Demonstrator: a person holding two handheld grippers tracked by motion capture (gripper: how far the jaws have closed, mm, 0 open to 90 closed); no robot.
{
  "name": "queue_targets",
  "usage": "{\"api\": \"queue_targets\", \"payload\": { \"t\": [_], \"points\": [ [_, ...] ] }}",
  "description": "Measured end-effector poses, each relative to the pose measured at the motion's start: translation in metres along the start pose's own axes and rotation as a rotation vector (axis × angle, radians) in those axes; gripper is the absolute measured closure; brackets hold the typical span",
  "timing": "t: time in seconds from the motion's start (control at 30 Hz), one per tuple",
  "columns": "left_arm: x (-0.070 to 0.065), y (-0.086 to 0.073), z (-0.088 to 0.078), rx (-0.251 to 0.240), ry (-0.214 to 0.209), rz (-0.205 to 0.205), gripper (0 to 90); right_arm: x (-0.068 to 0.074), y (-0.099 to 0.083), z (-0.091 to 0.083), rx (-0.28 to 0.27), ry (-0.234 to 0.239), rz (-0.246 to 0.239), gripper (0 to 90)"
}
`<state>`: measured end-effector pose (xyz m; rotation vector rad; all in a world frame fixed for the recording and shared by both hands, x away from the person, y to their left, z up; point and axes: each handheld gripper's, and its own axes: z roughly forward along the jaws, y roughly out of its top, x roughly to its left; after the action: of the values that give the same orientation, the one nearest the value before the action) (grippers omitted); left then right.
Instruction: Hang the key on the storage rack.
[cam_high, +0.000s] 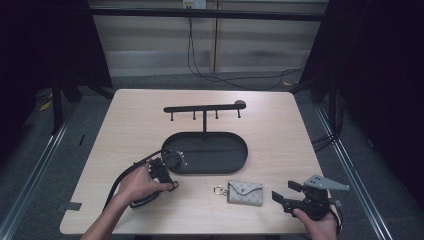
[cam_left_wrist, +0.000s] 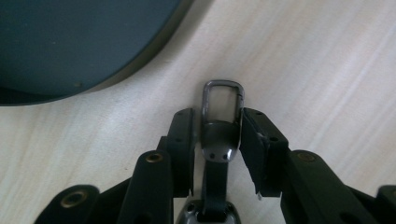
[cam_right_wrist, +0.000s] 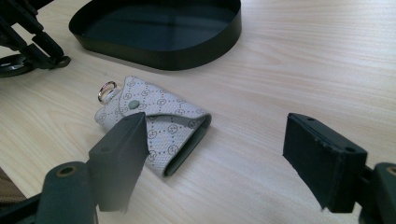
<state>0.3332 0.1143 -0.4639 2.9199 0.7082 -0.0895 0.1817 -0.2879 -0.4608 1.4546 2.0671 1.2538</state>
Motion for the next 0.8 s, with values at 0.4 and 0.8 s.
{"api": "queue_targets", "payload": {
  "t": [0.4,0.8],
  "points": [
    [-0.001,0.003,0.001,0.017,0.009,0.006,68.8,0.000,0.000,0.000,-0.002,0.002,0.000,22.3],
    [0.001,0.014,0.002,0.089,0.015,-0.048,70.4,0.001,0.000,-0.001,-0.001,0.002,-0.003,22.3]
  ]
}}
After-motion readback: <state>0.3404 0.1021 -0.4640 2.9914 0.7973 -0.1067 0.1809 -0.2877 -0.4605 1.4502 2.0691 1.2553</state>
